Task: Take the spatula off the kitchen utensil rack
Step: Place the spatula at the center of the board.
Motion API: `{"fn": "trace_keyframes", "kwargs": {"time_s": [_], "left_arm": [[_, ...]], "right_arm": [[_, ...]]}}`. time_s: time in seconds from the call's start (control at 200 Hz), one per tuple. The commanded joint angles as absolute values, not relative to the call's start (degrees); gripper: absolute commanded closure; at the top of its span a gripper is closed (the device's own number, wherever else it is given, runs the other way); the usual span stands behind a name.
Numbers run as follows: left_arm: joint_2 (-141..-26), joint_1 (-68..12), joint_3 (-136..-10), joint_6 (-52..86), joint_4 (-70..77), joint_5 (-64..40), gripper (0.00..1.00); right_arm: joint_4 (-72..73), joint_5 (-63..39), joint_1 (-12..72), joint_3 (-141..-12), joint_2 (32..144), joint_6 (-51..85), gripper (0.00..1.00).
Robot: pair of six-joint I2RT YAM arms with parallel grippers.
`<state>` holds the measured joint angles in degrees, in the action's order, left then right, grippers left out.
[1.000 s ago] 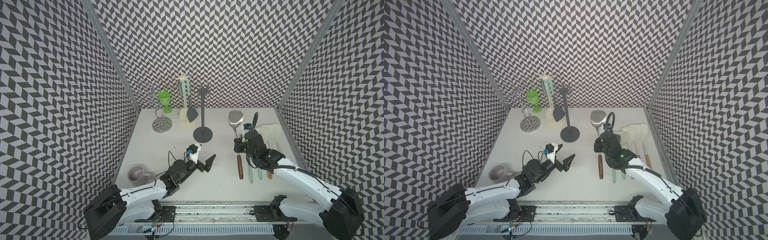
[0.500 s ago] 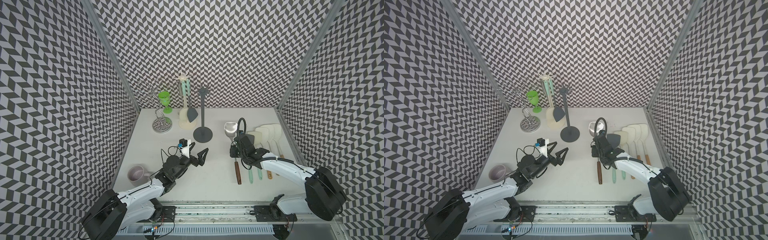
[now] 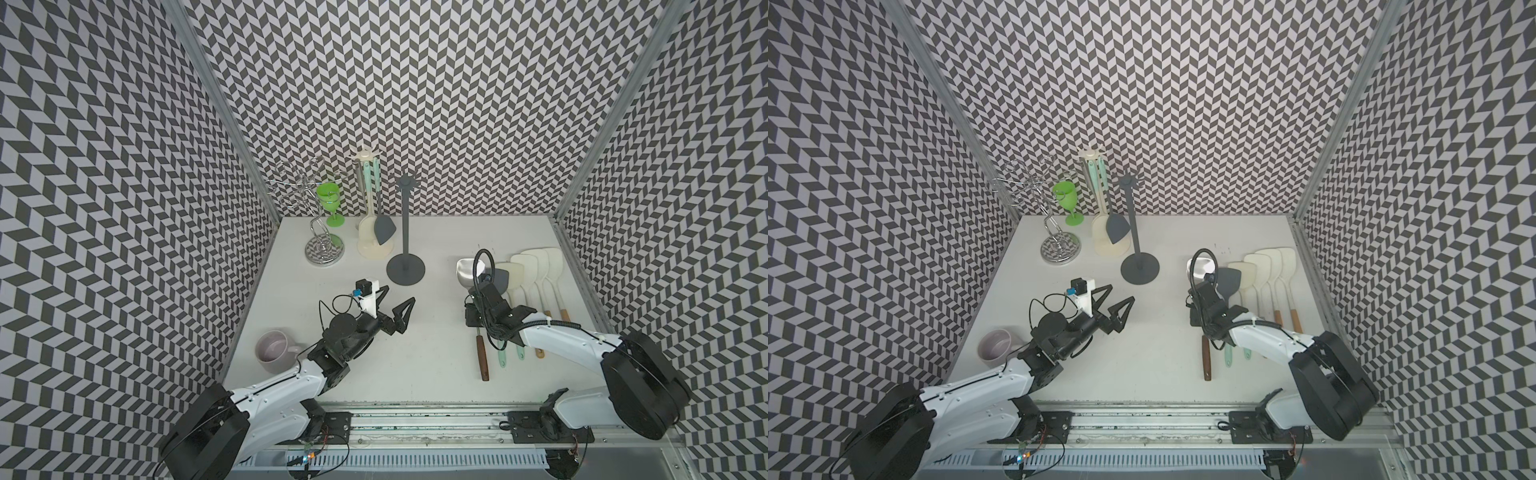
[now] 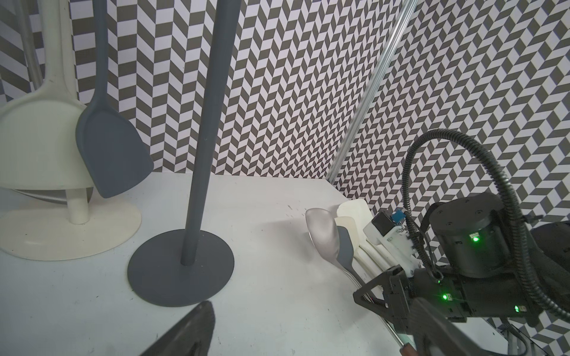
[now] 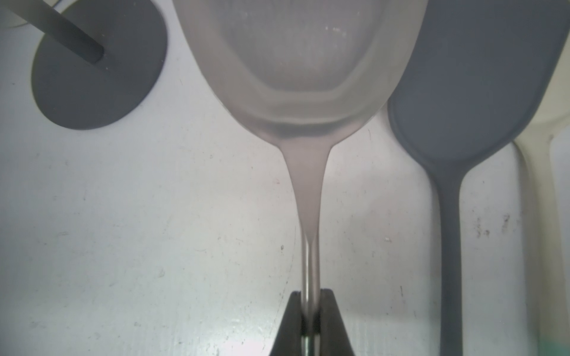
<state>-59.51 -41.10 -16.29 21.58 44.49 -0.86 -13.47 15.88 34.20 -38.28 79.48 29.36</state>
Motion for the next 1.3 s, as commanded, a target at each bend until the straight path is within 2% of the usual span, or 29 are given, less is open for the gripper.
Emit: {"fn": "trace_keyframes", "kwargs": {"time_s": [0.0, 0.175, 0.561, 1.132, 1.297], "left_arm": [[-58.8, -40.8, -15.5, 21.0, 46.2, -1.0, 0.0], [-59.5, -40.9, -15.5, 20.8, 46.9, -1.1, 0.0], [-59.8, -41.0, -15.4, 20.9, 47.5, -1.6, 0.0], [-57.6, -41.0, -14.9, 20.5, 46.9, -1.2, 0.0], [-57.0, -40.9, -14.7, 20.5, 46.9, -1.1, 0.0]], "right_arm": [[-10.5, 19.4, 33.9, -38.0, 76.3, 29.7, 1.0], [-9.4, 20.5, 33.9, -36.9, 74.2, 29.2, 1.0], [-10.3, 22.7, 33.9, -37.0, 77.1, 30.4, 1.0], [-9.5, 24.1, 33.8, -38.7, 87.9, 31.3, 1.0], [-8.9, 24.1, 33.8, -38.7, 88.2, 31.7, 0.94]]}}
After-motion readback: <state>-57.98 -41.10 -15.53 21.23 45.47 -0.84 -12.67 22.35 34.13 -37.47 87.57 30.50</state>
